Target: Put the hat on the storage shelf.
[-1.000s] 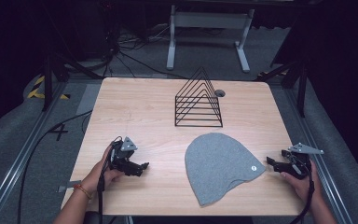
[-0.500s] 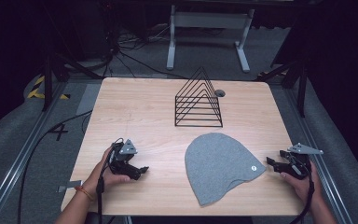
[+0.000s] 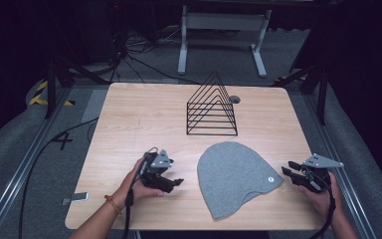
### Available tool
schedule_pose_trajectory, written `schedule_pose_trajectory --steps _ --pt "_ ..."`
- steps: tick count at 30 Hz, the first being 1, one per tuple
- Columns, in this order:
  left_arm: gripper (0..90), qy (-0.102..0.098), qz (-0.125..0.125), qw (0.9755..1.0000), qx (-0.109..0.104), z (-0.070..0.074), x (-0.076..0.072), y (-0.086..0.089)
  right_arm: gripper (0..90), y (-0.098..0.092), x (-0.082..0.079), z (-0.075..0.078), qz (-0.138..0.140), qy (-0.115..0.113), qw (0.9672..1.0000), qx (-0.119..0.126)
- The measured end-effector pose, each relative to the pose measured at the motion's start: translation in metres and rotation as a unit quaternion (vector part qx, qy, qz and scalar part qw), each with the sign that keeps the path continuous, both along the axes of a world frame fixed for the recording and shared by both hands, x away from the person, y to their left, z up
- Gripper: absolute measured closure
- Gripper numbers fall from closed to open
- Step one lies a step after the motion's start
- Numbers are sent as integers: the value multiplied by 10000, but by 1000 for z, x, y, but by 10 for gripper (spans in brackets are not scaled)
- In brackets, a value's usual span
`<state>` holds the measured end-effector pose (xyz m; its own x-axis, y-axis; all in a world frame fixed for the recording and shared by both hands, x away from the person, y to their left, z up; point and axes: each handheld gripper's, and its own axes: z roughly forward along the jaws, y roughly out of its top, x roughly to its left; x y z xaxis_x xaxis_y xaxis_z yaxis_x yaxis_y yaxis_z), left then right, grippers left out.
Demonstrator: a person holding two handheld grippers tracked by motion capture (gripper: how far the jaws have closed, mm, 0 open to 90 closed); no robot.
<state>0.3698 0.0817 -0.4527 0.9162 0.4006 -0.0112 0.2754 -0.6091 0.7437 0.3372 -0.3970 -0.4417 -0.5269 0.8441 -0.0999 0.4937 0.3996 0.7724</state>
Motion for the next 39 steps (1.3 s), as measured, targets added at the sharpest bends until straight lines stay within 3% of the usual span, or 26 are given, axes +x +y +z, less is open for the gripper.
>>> schedule_pose_trajectory --steps 4,11,12,16,19,22,23,28,32,37,39 --pt "239 -123 -393 9991 -22 3 -11 -43 741 16 -3 2 498 136 9987 -35" --pt "256 -176 -708 9972 190 -2 -19 -72 850 31 -7 -1 928 259 9951 -209" --pt "256 -262 -820 9956 372 -6 -23 -78 858 32 -7 -2 960 296 9947 -237" --pt "255 -298 -865 9944 533 -14 -26 -82 857 36 -7 -4 1049 372 9931 -373" --pt "213 -296 -832 9948 501 -15 -23 -80 853 38 -7 -6 1138 437 9917 -407" --pt "195 -399 -800 9939 651 -14 -20 -76 853 40 -8 -5 1181 482 9910 -416" --pt "181 -315 -683 9950 659 -14 -15 -71 851 44 -8 -6 1288 536 9892 -438" --pt "173 -274 -447 9967 624 -14 -3 -57 845 54 -11 -9 1486 596 9852 -606" --pt "173 -116 -179 9977 637 -14 10 -39 845 66 -13 -10 1623 614 9831 -581" --pt "171 130 91 9982 584 -15 22 -16 841 89 -19 -10 1880 631 9780 -646" --pt "171 215 130 9980 588 -15 25 -8 773 99 -21 -10 1970 639 9760 -674"
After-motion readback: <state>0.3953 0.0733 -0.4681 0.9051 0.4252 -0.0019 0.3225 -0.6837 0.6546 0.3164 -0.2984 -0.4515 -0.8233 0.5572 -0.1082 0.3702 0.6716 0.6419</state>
